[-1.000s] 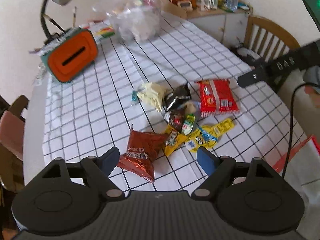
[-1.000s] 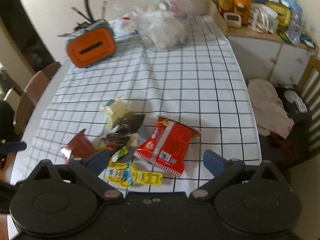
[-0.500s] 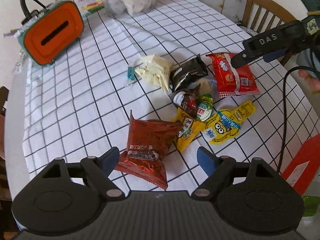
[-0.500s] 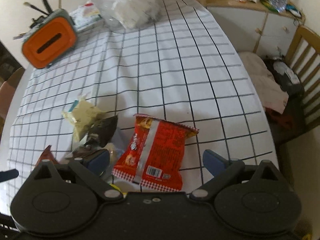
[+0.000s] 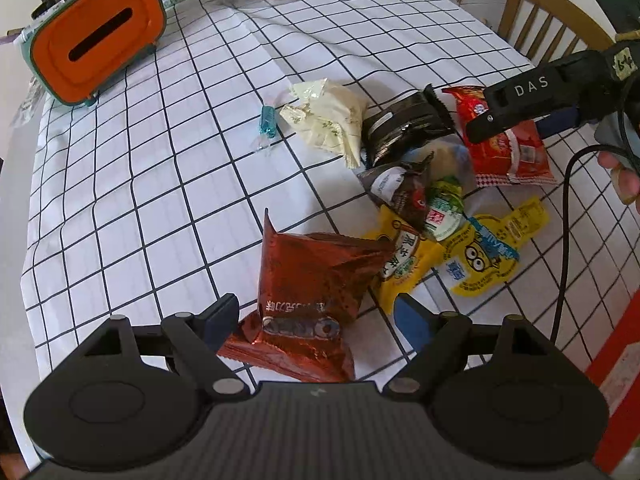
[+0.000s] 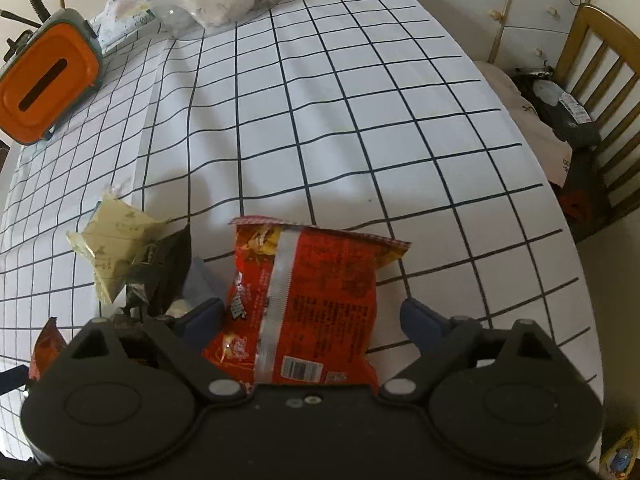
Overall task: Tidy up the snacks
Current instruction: 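Grasp the brown Oreo bag with left tool while right tool grasps red chip bag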
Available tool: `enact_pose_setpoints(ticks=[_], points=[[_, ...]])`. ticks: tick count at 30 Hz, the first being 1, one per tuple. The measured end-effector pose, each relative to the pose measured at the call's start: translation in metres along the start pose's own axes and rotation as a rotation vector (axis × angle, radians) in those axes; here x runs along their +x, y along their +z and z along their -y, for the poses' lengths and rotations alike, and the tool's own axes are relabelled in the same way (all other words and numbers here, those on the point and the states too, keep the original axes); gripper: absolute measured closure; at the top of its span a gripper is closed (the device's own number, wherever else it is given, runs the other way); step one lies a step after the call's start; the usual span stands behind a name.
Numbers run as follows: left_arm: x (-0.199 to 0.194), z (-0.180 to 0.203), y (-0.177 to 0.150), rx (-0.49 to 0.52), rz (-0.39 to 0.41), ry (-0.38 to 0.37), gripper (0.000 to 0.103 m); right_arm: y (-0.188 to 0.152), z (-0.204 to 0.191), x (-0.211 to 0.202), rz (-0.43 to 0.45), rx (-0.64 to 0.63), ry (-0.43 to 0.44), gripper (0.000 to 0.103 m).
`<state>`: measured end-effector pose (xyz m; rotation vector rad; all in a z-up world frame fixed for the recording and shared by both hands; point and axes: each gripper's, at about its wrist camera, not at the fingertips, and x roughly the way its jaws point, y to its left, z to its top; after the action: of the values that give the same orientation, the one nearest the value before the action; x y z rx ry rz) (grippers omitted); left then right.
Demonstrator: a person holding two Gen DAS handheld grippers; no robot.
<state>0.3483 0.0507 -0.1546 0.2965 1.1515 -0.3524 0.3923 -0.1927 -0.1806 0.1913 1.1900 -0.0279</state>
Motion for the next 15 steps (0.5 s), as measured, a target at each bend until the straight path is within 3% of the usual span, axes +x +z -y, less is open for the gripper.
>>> enact_pose_setpoints(ticks=[9, 11, 15], points=[[0.0083, -0.0077, -0.0004, -0.069, 0.016, -0.019, 0.02, -0.001, -0.0007, 0.0066, 0.009, -0.008, 0.002, 0.018], [0.008, -0.0085, -0.0002, -0.081, 0.02, -0.022, 0.027, -0.0003, 0.0, 0.006, 0.014, -0.011, -0.001, 0.021], [0.0102, -0.0097, 0.001, -0.116, 0.003, -0.006, 0.051, 0.0004, 0.0014, 0.0043, 0.024, -0.02, -0.003, 0.029]])
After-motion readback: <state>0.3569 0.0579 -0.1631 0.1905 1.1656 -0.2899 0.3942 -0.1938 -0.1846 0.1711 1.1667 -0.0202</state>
